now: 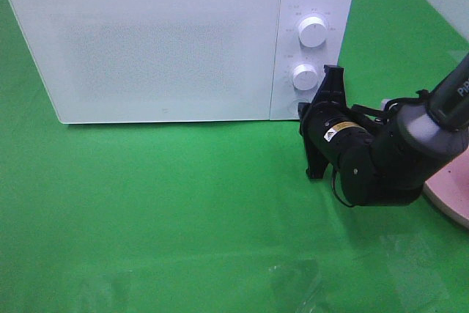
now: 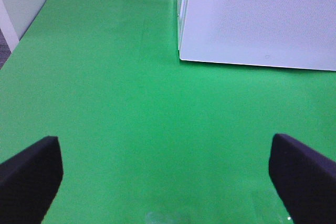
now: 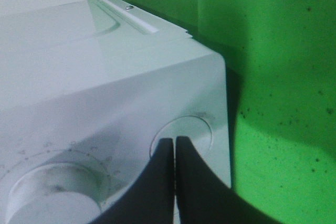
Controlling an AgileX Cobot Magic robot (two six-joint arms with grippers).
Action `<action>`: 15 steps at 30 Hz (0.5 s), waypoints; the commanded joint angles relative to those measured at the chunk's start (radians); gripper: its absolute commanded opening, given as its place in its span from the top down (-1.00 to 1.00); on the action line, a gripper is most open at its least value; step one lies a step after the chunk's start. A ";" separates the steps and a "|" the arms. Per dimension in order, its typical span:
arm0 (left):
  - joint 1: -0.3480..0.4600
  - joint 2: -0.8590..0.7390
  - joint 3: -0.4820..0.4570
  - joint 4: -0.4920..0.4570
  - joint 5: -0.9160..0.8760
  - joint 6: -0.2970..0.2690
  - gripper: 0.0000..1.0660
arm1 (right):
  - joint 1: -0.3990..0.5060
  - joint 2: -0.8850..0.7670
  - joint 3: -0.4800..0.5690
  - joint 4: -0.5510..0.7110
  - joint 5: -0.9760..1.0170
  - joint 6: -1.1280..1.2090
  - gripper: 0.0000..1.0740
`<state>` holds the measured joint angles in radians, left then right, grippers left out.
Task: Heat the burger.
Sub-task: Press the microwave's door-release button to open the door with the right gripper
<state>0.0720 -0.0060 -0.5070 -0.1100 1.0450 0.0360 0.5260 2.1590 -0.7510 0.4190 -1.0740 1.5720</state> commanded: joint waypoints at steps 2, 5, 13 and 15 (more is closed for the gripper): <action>0.000 -0.018 0.001 -0.003 -0.001 0.000 -0.90 | -0.005 -0.003 -0.020 0.001 0.002 -0.020 1.00; 0.000 -0.018 0.001 -0.003 -0.001 0.000 -0.90 | -0.005 -0.002 -0.030 0.001 0.006 -0.025 1.00; 0.000 -0.018 0.001 -0.003 -0.001 0.000 -0.90 | -0.005 0.029 -0.062 0.005 0.013 -0.025 1.00; 0.000 -0.018 0.001 -0.003 -0.001 0.000 -0.90 | -0.005 0.029 -0.062 0.008 0.017 -0.026 1.00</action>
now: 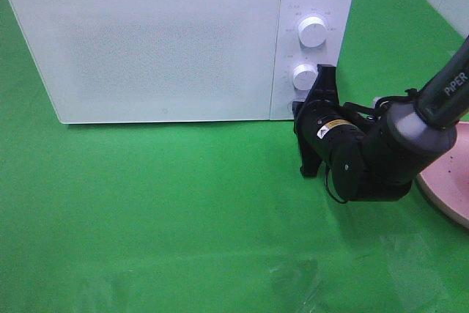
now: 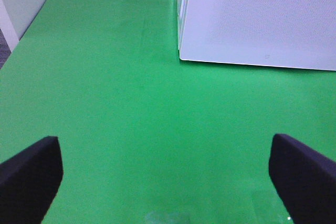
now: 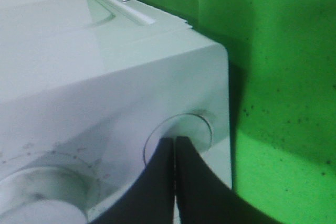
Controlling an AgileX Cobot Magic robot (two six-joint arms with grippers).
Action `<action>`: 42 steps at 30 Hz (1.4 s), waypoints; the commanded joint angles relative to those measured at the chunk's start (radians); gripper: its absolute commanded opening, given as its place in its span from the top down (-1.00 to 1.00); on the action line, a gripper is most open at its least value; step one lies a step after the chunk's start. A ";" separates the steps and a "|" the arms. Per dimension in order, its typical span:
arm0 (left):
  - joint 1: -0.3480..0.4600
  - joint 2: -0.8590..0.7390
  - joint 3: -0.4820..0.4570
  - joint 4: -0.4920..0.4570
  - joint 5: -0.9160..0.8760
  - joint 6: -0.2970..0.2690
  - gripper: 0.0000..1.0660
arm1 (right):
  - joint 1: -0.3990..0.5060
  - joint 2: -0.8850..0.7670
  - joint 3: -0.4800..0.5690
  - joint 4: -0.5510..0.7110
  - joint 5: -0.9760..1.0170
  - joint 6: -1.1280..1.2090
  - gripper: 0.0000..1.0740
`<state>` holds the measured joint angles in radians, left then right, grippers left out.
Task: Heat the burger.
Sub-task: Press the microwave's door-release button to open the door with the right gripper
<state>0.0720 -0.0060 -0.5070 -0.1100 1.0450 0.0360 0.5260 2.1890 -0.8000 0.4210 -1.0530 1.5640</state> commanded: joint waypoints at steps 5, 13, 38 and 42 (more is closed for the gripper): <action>0.000 -0.018 0.001 -0.003 -0.001 0.000 -0.90 | -0.005 -0.001 -0.013 0.039 -0.003 -0.040 1.00; 0.000 -0.018 0.001 -0.003 -0.001 0.000 -0.90 | -0.005 -0.001 -0.021 0.055 -0.048 -0.045 1.00; 0.000 -0.018 0.001 -0.003 -0.001 0.000 -0.90 | -0.005 0.020 -0.134 0.082 -0.182 -0.102 1.00; 0.000 -0.018 0.001 -0.003 -0.001 0.000 -0.90 | -0.005 0.047 -0.169 0.101 -0.207 -0.104 1.00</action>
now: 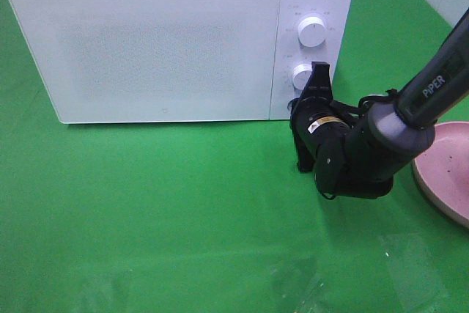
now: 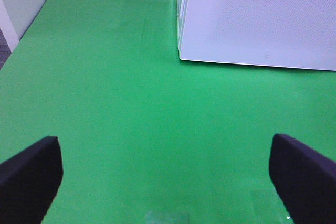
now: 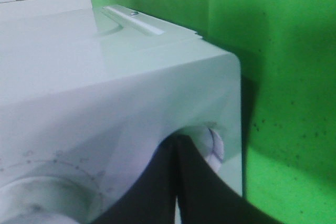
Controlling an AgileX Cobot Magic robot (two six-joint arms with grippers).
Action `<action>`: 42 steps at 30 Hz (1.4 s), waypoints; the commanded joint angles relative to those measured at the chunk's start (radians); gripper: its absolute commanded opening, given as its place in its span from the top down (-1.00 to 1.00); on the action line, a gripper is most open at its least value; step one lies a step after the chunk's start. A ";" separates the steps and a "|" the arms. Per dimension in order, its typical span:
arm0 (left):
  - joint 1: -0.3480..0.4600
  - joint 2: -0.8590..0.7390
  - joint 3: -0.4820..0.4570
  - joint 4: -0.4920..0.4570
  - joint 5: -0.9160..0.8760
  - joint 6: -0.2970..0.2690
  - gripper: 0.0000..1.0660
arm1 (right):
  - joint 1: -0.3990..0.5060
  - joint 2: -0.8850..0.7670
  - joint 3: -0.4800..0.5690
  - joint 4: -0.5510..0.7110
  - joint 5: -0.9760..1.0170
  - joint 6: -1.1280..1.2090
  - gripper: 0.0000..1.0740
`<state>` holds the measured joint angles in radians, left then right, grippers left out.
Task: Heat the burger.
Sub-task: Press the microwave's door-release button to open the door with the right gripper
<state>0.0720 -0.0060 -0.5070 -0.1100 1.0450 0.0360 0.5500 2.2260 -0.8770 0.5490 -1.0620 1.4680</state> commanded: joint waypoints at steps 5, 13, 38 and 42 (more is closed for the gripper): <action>0.000 -0.018 0.001 -0.003 -0.001 0.000 -0.90 | -0.029 0.029 -0.126 -0.021 -0.225 -0.036 1.00; 0.000 -0.018 0.001 -0.003 -0.001 0.000 -0.90 | -0.052 0.040 -0.176 -0.021 -0.232 -0.037 1.00; 0.000 -0.018 0.001 -0.003 -0.001 0.000 -0.90 | -0.049 0.025 -0.172 0.004 -0.163 -0.019 1.00; 0.000 -0.018 0.001 -0.003 -0.001 0.000 -0.90 | -0.049 -0.003 -0.143 -0.002 -0.139 -0.030 1.00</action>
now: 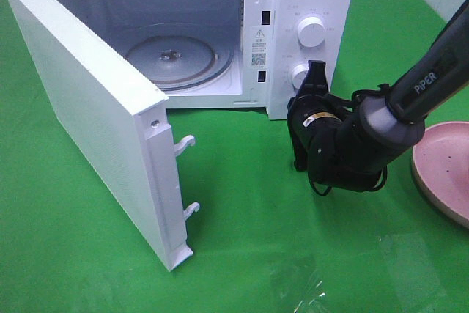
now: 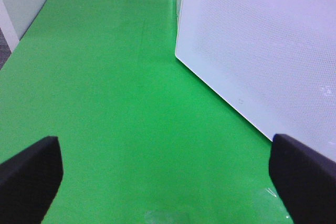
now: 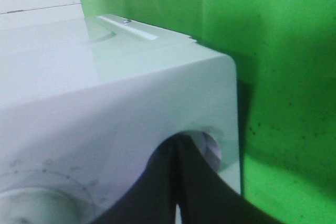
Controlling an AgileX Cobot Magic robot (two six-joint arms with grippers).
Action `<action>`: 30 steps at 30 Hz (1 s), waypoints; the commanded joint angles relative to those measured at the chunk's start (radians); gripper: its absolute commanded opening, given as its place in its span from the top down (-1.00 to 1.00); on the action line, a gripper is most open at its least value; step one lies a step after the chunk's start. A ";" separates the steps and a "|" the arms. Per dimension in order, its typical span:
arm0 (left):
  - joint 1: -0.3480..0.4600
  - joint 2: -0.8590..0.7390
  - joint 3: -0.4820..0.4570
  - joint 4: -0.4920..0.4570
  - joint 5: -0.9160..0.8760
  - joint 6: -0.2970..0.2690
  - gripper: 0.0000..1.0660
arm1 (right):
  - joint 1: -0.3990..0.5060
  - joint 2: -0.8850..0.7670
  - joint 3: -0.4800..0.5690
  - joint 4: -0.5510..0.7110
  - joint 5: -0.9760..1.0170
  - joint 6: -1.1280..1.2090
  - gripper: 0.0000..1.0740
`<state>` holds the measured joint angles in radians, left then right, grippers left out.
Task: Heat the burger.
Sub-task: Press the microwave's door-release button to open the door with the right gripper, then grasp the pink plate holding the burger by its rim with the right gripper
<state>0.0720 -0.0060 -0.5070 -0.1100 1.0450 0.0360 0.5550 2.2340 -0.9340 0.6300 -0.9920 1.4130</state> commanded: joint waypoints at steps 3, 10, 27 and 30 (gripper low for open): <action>0.000 -0.018 0.001 -0.003 -0.001 0.000 -0.90 | -0.054 -0.023 -0.065 -0.087 -0.183 0.029 1.00; 0.000 -0.018 0.001 -0.003 -0.001 0.000 -0.90 | -0.027 -0.055 -0.009 -0.095 -0.081 0.063 1.00; 0.000 -0.018 0.001 -0.003 -0.001 0.000 -0.90 | -0.007 -0.224 0.157 -0.165 0.208 0.028 1.00; 0.000 -0.018 0.001 -0.003 -0.001 0.000 -0.90 | -0.007 -0.278 0.207 -0.166 0.272 -0.010 1.00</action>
<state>0.0720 -0.0060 -0.5070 -0.1100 1.0450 0.0360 0.5490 2.0030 -0.7570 0.4800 -0.7730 1.4480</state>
